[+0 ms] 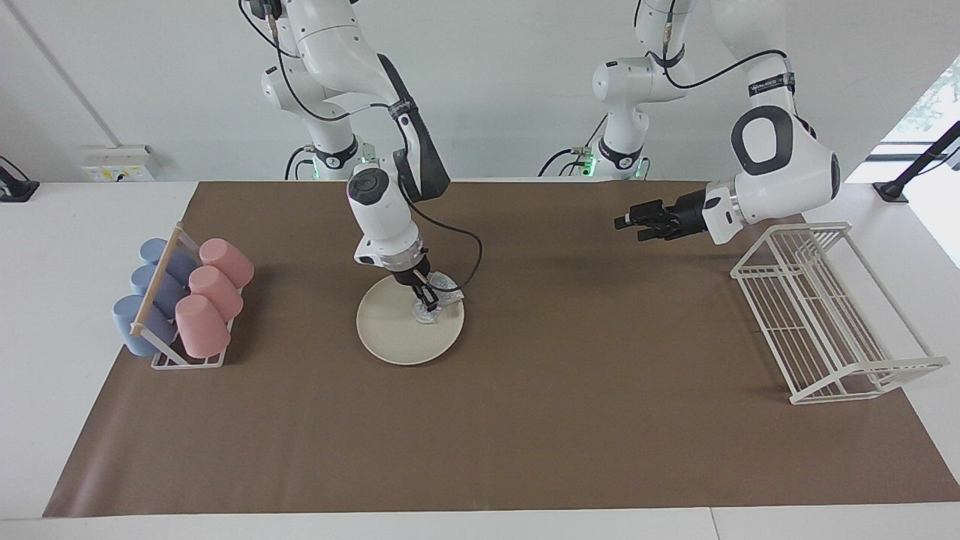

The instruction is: Wipe plate with sponge

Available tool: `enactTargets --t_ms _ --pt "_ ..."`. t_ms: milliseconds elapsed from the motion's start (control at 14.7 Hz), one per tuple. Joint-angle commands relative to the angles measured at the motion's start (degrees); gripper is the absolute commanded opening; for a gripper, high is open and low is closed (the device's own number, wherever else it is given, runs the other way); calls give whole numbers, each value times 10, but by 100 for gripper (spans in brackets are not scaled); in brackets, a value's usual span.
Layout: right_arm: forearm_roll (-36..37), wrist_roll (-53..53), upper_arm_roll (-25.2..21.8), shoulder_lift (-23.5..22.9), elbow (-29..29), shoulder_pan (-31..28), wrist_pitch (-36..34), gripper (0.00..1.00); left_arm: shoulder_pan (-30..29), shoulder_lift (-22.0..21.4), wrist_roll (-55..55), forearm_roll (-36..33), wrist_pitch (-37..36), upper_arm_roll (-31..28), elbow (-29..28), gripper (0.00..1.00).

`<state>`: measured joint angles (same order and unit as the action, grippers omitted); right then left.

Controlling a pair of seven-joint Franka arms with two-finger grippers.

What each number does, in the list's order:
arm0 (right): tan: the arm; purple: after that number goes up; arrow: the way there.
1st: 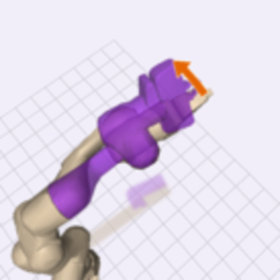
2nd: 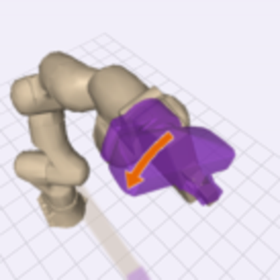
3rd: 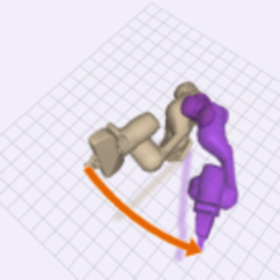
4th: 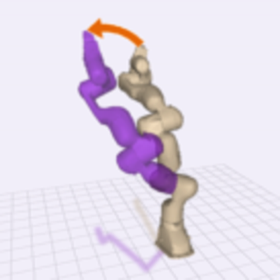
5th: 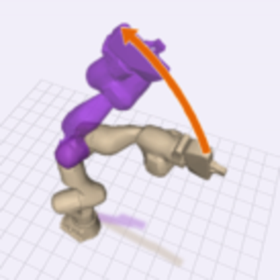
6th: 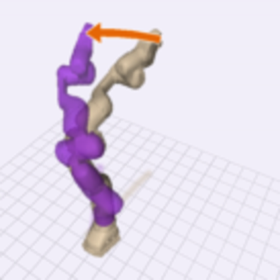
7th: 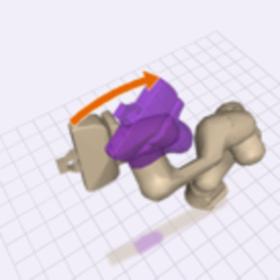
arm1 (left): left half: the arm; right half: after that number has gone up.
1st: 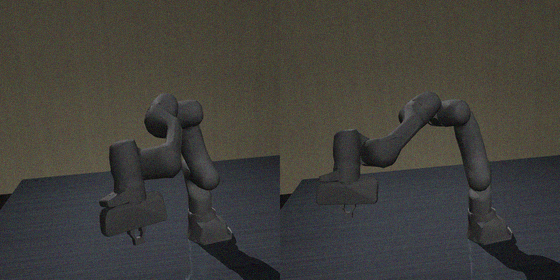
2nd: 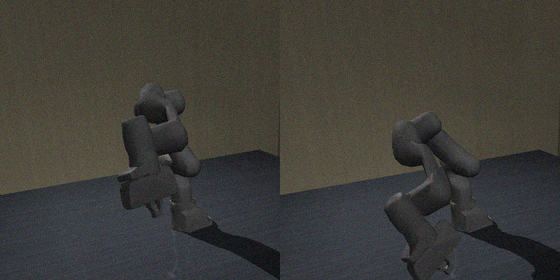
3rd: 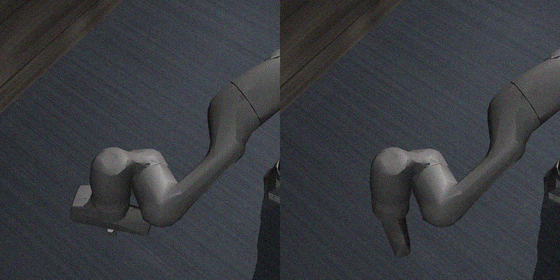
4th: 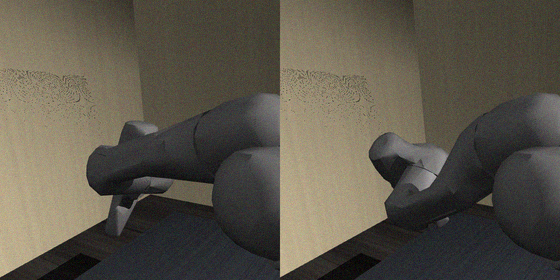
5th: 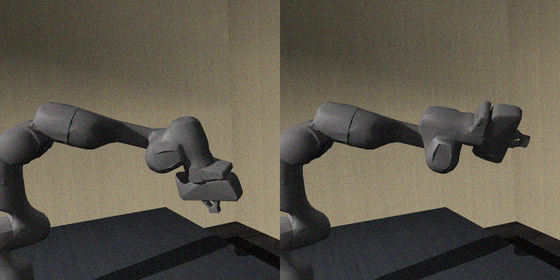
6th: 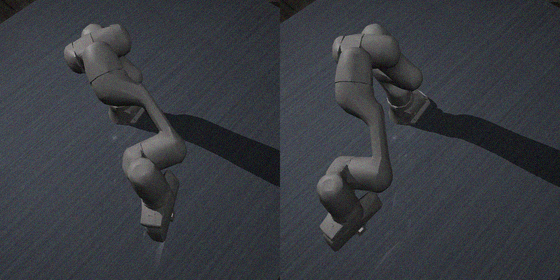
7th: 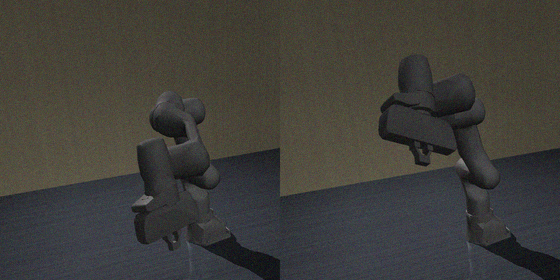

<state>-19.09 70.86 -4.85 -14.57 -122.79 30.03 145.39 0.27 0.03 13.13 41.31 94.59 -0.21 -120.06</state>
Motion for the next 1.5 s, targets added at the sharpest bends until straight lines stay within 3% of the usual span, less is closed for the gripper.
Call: enactTargets --t_ms 0,408,1020,1428 --pt "-12 -24 2 -9 -10 -15 13 0 4 -3 -8 -33 4 1 4 100" --pt "-12 -186 2 -12 -10 -100 7 0 -2 -6 -49 -37 4 0 4 100" --pt "-13 -20 3 -10 -21 -9 17 0 17 -6 7 -102 32 3 12 100" --pt "-13 -6 3 -9 -5 -1 26 0 17 -6 -3 -102 32 3 11 100"
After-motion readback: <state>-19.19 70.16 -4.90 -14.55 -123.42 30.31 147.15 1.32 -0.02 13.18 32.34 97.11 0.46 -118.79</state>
